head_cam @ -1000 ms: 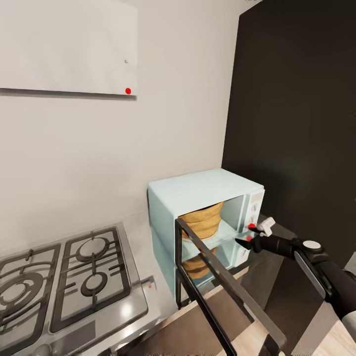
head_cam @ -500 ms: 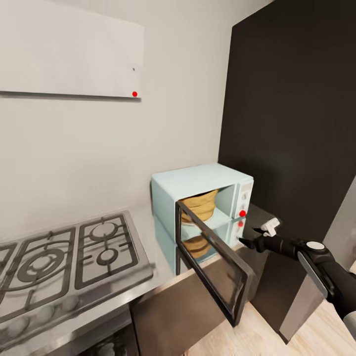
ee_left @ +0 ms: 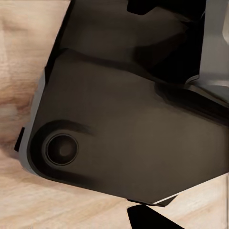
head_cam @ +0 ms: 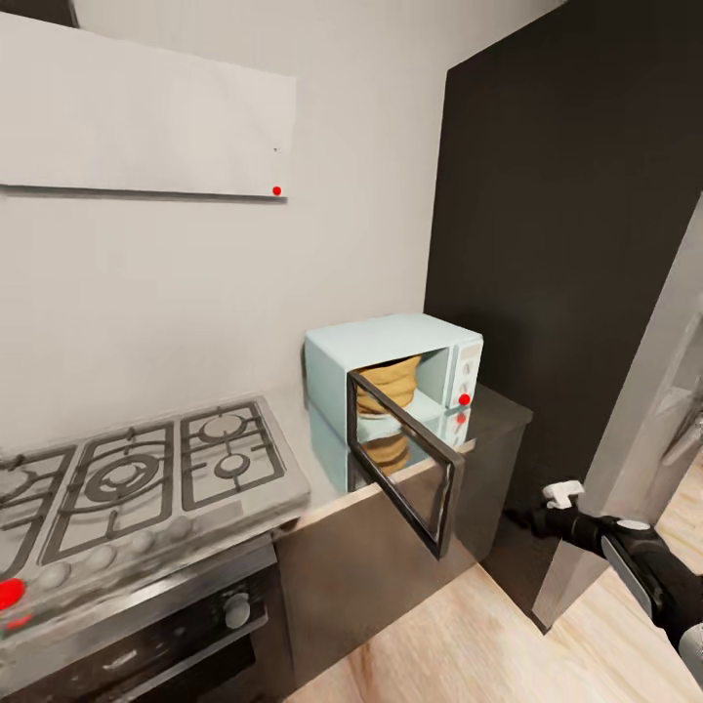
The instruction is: In the kitchen, take the popcorn bag from the countertop, put it into the microwave, and heat it until the popcorn is cooked so the cooked popcorn ends up inside the bag.
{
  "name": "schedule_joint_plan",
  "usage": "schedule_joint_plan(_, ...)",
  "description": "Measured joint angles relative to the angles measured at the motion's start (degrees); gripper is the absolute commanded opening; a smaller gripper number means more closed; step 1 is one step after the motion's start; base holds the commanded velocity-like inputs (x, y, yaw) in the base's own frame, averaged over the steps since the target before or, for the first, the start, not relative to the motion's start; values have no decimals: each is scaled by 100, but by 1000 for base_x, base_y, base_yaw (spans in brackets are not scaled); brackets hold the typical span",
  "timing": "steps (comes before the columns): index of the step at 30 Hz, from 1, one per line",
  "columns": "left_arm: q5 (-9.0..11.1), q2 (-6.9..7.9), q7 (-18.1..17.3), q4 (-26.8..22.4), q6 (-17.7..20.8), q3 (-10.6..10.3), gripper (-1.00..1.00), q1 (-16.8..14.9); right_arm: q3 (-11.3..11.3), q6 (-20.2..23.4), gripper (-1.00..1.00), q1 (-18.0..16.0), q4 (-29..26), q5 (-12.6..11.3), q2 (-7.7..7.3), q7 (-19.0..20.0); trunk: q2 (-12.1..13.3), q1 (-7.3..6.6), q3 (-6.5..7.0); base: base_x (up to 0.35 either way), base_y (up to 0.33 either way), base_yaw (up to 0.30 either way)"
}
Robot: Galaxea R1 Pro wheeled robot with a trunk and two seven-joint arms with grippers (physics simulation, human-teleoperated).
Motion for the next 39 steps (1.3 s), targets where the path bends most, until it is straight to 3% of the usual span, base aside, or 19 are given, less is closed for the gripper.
schedule_joint_plan(3, -1, 1, 0, 1, 0, 0, 100, 1, 1, -59, 100, -1, 588, 5, 19, -301, -1, -1, 0, -172, 0, 0)
schedule_joint_plan(4, -1, 1, 0, 2, 0, -1, 100, 0, 5, -445, 100, -5, 1254, -6, 40, -693, -1, -3, 1, -21, 0, 0)
schedule_joint_plan(5, 0, 1, 0, -1, 1, 2, 100, -2, 5, -666, 100, 4, 2083, 20, 105, -908, 0, -3, -1, -14, 0, 0)
schedule_joint_plan(8, -1, 1, 0, 1, 1, 3, 100, -1, 14, -1170, 100, -1, 2884, 163, 391, -1353, -1, -3, -1, -6, 0, 0)
schedule_joint_plan(9, 4, 1, 0, 1, 1, 5, 100, -2, 20, -1454, 100, 0, 3252, 320, 536, -1545, -1, -3, -1, -2, 0, 0)
schedule_joint_plan(12, 8, 1, 0, 0, 1, 7, 100, -2, 18, -1913, 100, 2, 4110, 691, 763, -1822, -1, -3, -1, 0, 0, 0)
schedule_joint_plan(14, 8, 1, 2, 1, 1, 7, 100, -1, 11, -1949, 100, 22, 4244, 759, 841, -1974, -1, -3, 0, 0, 0, 0)
schedule_joint_plan(16, 9, 1, 3, -2, 1, 8, 100, 0, 14, -1974, 100, 287, 4308, 796, 897, -2315, -1, -4, -1, 0, 0, 0)
schedule_joint_plan(20, 9, 1, 4, -5, 1, 8, 100, -1, 7, -1990, 100, 609, 4322, 799, 920, -2450, -1, -4, -1, 0, 0, 0)
schedule_joint_plan(27, 9, -2, 8, -10, 2, 9, 100, 1, -10, -1967, 100, 1759, 4332, 753, 856, -2479, -2, -4, -1, 0, 0, 10)
schedule_joint_plan(39, 8, 1, 8, -7, 2, 7, 100, -1, -13, -1963, 100, 1886, 4335, 762, 844, -2484, -1, -3, 0, 0, -22, 246)
